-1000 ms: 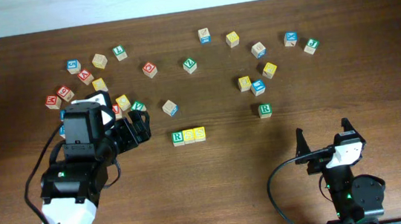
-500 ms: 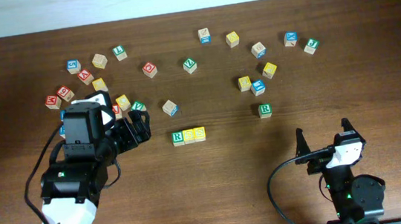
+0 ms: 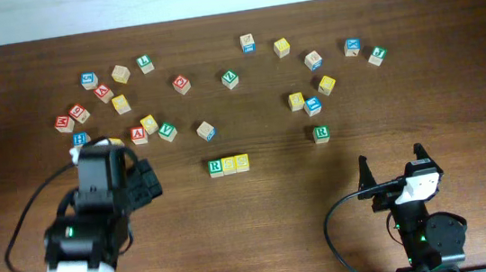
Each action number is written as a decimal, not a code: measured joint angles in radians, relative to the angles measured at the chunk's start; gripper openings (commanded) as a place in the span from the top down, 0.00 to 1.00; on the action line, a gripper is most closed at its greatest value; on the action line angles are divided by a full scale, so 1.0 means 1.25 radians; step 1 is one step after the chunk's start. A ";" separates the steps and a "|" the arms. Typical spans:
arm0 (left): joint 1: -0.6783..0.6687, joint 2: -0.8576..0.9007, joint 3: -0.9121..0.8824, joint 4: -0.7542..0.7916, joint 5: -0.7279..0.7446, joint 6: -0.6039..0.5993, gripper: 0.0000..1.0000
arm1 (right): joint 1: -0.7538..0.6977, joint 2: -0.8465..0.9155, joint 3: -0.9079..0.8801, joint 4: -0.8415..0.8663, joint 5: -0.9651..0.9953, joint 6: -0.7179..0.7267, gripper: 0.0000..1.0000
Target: Spell out RSS
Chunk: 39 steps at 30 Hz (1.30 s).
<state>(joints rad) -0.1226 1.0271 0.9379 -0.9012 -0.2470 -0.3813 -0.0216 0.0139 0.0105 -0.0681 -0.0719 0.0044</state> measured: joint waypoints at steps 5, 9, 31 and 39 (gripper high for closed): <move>0.000 -0.177 -0.136 0.068 -0.006 0.016 0.01 | 0.001 0.000 0.000 0.000 0.000 0.000 0.02; 0.000 -0.313 -0.211 0.047 -0.010 0.031 0.01 | 0.002 0.000 0.000 0.000 0.000 0.000 0.02; 0.049 -0.747 -0.483 0.378 0.109 0.311 0.01 | 0.002 -0.001 0.000 0.000 0.000 0.000 0.02; 0.049 -0.803 -0.555 0.492 0.109 0.287 0.01 | 0.002 -0.001 0.000 0.000 0.000 0.000 0.02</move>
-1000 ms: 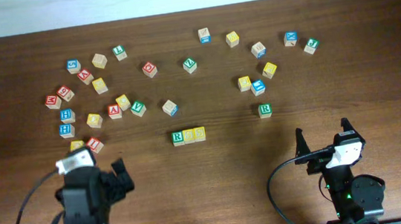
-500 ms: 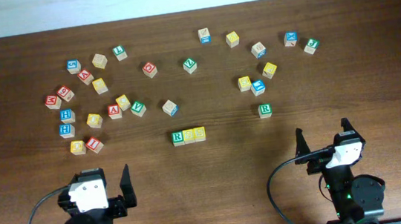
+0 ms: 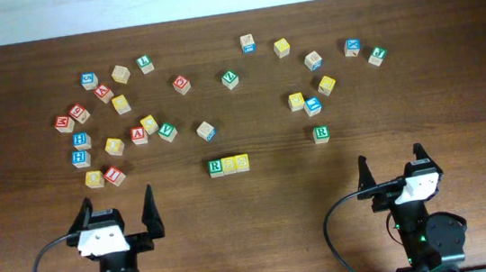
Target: Spell out RSS
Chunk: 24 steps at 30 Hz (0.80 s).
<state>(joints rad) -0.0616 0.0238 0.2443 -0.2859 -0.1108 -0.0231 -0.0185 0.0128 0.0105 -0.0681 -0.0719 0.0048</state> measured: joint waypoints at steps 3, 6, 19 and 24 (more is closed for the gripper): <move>0.011 -0.007 -0.023 0.030 0.002 -0.013 0.01 | 0.000 0.000 0.000 0.000 0.000 0.000 0.02; 0.020 -0.007 -0.042 0.070 0.002 -0.021 0.01 | 0.000 0.000 0.000 0.000 0.000 0.000 0.02; 0.028 -0.008 -0.185 0.282 -0.034 -0.076 0.01 | 0.000 0.000 0.000 0.000 0.000 -0.001 0.02; 0.028 -0.008 -0.185 0.281 -0.073 -0.085 0.01 | 0.000 0.000 0.000 0.000 0.000 0.000 0.02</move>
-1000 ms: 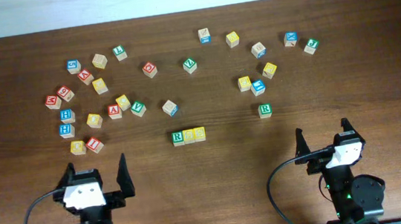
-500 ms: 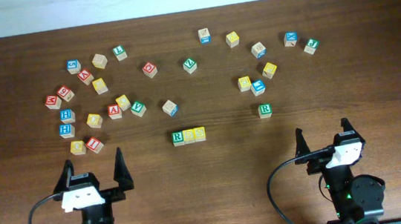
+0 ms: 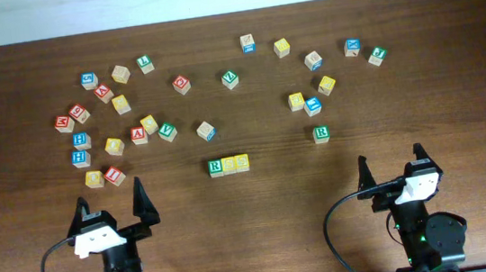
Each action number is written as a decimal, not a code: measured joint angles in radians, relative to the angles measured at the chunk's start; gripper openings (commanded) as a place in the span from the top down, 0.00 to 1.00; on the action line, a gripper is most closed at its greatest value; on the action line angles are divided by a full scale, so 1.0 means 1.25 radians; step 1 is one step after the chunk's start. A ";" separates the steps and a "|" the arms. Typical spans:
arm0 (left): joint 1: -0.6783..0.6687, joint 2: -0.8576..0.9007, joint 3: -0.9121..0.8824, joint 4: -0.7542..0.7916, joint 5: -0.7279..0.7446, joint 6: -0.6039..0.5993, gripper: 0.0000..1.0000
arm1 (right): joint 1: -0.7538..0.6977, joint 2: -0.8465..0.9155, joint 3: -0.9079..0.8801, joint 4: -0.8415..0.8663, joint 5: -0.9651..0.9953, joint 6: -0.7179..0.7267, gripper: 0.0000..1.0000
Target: Spell out RSS
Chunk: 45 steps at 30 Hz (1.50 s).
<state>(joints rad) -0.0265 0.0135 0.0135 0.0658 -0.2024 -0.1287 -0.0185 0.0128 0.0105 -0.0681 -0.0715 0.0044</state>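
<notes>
Three wooden letter blocks stand side by side in a row at the table's middle: a green R block (image 3: 216, 167) on the left, then two yellow blocks (image 3: 235, 163) whose letters are too small to read. My left gripper (image 3: 110, 202) rests open near the front left edge, nothing between its fingers. My right gripper (image 3: 391, 160) rests open near the front right edge, also empty. Both are well clear of the row.
Several loose letter blocks lie scattered across the far half of the table, a cluster at the left (image 3: 110, 123) and others at the right (image 3: 315, 92). Another green R block (image 3: 321, 133) sits alone right of the row.
The left arm has shifted slightly at its resting place near the front left edge; its fingers now point a little more to the right. Blocks and right arm are unchanged.
The left arm was reaching out over the left block cluster, with the three-block row standing in the middle. Then it was drawn back to the front left edge, gripper open. It rests there now. The right arm stayed still throughout.
</notes>
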 measured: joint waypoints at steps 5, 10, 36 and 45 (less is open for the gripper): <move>0.006 -0.001 0.000 -0.056 0.002 0.034 0.01 | 0.000 0.000 0.000 0.000 0.000 0.000 0.02; 0.026 -0.002 -0.002 -0.101 0.019 0.064 0.01 | 0.000 0.000 0.000 0.000 0.000 0.000 0.02; 0.030 -0.002 -0.002 -0.113 0.101 0.109 0.01 | 0.000 0.000 0.000 0.000 0.000 0.000 0.02; 0.046 -0.002 -0.002 -0.113 0.099 0.109 0.01 | 0.000 0.000 0.000 0.000 0.000 0.000 0.02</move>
